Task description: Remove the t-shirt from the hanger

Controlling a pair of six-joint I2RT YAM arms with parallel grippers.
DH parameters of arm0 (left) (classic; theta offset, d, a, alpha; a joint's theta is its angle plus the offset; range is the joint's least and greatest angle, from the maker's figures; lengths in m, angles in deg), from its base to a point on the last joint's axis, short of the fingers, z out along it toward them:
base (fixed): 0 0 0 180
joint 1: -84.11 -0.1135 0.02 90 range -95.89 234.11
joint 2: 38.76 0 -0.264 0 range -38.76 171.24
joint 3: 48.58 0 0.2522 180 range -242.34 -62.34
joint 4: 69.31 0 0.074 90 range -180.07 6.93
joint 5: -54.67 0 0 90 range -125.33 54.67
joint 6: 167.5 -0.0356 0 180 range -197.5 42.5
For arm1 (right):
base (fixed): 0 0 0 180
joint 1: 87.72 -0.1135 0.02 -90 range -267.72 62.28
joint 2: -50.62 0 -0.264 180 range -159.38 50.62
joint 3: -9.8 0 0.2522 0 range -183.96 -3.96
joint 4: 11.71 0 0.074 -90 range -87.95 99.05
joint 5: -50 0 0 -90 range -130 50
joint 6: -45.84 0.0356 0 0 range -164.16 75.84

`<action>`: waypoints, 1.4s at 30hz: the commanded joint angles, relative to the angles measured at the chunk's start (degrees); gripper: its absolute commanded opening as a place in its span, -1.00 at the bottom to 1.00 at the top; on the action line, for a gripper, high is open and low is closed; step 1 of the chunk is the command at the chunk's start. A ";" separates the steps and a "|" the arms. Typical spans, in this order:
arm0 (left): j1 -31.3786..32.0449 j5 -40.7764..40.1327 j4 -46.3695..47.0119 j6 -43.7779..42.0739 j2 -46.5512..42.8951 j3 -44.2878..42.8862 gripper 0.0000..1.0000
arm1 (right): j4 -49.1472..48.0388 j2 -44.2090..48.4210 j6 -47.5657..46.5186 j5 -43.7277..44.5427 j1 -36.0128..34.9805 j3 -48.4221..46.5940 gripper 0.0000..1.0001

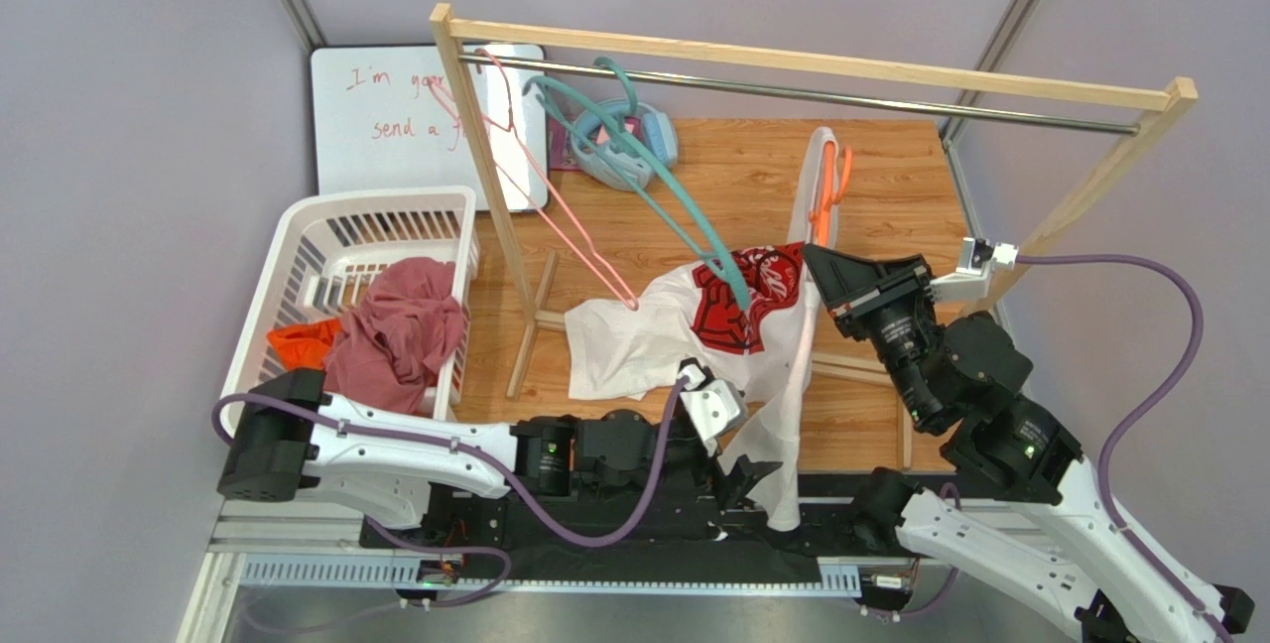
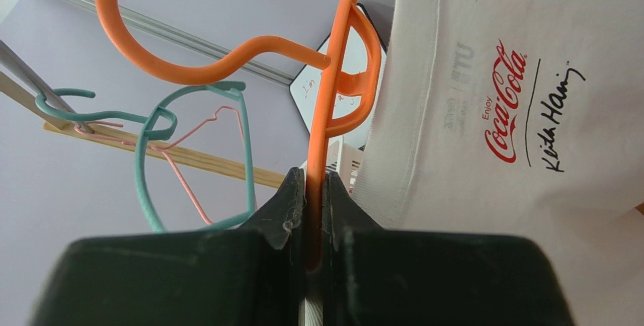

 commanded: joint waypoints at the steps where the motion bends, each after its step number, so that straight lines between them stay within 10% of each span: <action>1: 0.42 3.70 6.16 -3.06 2.96 -4.74 0.99 | -3.38 0.50 4.30 -0.32 0.15 -1.86 -1.00; 9: 0.33 -2.98 -3.29 -2.27 10.78 -13.25 0.79 | -3.56 1.99 9.22 -2.08 0.23 -0.62 -1.00; 13: -0.37 -4.30 -10.44 1.24 12.46 -15.64 -0.23 | -3.21 2.96 8.79 -0.85 0.15 -0.71 -1.00; 19: -0.28 -3.87 -12.20 7.04 10.71 -10.81 -0.99 | -3.82 2.88 9.22 0.73 0.23 -0.36 -0.72; 42: -0.28 -4.73 -13.69 22.51 2.89 6.85 -1.00 | -7.52 0.77 7.73 8.90 0.23 -1.59 -1.00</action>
